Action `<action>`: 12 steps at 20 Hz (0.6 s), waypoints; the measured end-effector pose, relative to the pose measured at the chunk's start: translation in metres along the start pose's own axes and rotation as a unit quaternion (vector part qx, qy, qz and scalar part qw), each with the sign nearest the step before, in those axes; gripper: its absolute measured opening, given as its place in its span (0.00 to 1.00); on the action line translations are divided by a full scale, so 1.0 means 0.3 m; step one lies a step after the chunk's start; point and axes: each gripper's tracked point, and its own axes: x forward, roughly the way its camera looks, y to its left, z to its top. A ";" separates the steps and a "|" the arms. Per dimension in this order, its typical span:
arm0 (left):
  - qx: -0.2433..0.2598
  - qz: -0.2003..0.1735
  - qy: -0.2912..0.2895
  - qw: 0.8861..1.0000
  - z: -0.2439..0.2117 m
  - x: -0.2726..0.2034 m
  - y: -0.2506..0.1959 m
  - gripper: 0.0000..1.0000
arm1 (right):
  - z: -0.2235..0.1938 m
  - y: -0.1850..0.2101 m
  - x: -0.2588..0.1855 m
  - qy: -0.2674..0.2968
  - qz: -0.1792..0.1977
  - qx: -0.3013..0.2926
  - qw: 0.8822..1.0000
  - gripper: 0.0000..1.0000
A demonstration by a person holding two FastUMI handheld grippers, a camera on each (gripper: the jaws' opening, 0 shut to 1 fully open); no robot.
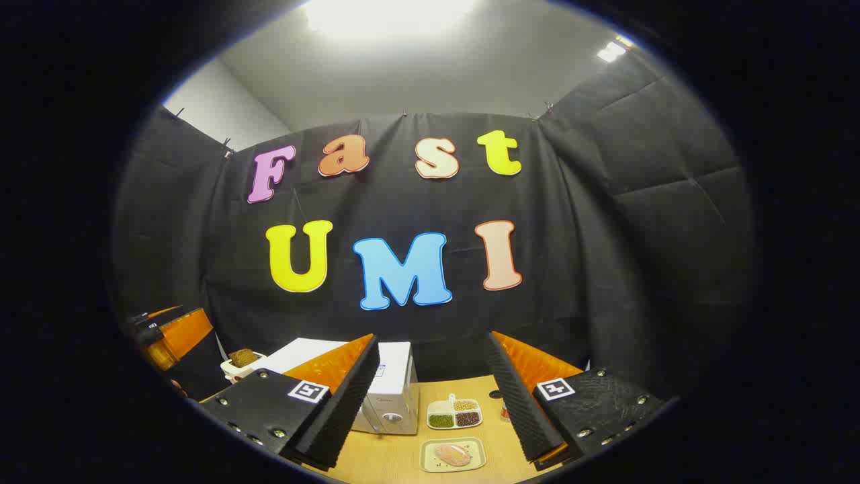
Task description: Open the microwave oven with the left hand, put the food in, and close the microwave oven.
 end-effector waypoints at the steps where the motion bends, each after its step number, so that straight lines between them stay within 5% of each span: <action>1: 0.000 0.002 0.000 1.000 0.000 0.006 0.000 0.97 | 0.002 -0.002 0.009 -0.001 0.002 -0.001 1.000 0.96; 12: 0.013 -0.020 0.010 1.000 -0.050 -0.009 -0.048 0.97 | -0.002 0.014 -0.023 -0.008 -0.008 -0.013 1.000 0.96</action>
